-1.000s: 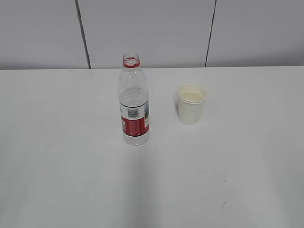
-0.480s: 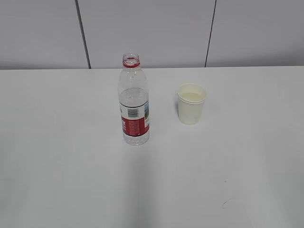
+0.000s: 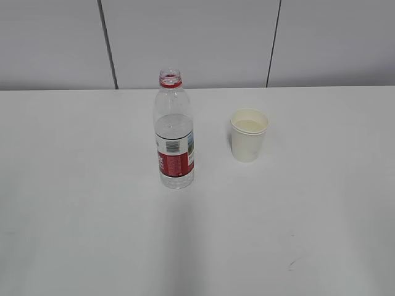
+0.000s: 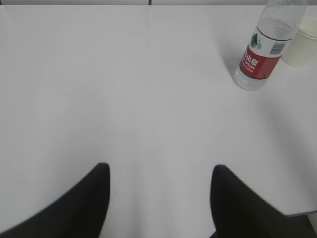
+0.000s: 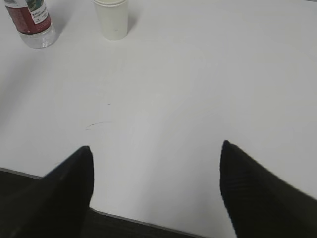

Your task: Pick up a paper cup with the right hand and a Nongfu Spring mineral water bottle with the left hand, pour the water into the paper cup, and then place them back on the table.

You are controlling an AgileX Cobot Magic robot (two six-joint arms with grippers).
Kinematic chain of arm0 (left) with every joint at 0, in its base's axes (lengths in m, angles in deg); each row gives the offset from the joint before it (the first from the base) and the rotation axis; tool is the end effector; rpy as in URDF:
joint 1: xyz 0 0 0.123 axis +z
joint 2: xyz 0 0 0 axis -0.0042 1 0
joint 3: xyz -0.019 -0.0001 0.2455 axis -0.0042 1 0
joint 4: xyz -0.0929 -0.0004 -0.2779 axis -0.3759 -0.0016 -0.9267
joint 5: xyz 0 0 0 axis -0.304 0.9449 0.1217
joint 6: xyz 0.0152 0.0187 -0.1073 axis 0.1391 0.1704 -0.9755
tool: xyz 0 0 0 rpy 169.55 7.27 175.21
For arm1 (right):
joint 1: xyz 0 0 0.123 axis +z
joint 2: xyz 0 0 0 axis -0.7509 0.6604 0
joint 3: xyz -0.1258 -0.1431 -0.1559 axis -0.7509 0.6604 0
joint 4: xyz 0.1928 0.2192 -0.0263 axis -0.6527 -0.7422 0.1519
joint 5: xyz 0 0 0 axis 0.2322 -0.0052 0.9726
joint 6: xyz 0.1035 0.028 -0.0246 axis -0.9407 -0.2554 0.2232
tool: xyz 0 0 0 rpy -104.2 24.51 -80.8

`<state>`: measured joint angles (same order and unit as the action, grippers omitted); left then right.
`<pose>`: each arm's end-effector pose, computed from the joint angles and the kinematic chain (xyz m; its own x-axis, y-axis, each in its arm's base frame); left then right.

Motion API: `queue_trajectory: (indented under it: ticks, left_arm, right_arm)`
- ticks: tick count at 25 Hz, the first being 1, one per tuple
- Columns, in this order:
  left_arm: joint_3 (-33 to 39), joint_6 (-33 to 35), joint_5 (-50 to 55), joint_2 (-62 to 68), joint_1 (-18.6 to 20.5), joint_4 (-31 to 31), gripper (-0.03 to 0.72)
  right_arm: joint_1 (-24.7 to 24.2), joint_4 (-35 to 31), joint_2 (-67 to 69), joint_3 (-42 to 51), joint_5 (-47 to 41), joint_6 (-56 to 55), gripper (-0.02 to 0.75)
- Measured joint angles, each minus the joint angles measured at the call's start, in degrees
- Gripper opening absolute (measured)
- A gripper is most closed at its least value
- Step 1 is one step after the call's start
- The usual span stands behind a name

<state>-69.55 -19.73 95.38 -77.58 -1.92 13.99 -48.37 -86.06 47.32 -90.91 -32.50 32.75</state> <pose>0.0809 -0.0108 0.2876 -0.4796 0.0037 -0.8775 0.0915 0.9947 -0.0458 0.0799 0.0114 0.2838 -0.4899 -0.1536 -0.8582 -0.1675 0.9826 -0.0802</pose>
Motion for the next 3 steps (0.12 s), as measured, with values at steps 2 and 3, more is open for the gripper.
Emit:
queue_trajectory:
  ticks: [2,3]
  left_arm:
    - [0.0,0.0,0.0,0.0,0.0,0.0,0.4]
    - [0.0,0.0,0.0,0.0,0.0,0.0,0.396]
  right_arm:
    - [0.0,0.0,0.0,0.0,0.0,0.0,0.591]
    - [0.0,0.0,0.0,0.0,0.0,0.0,0.59]
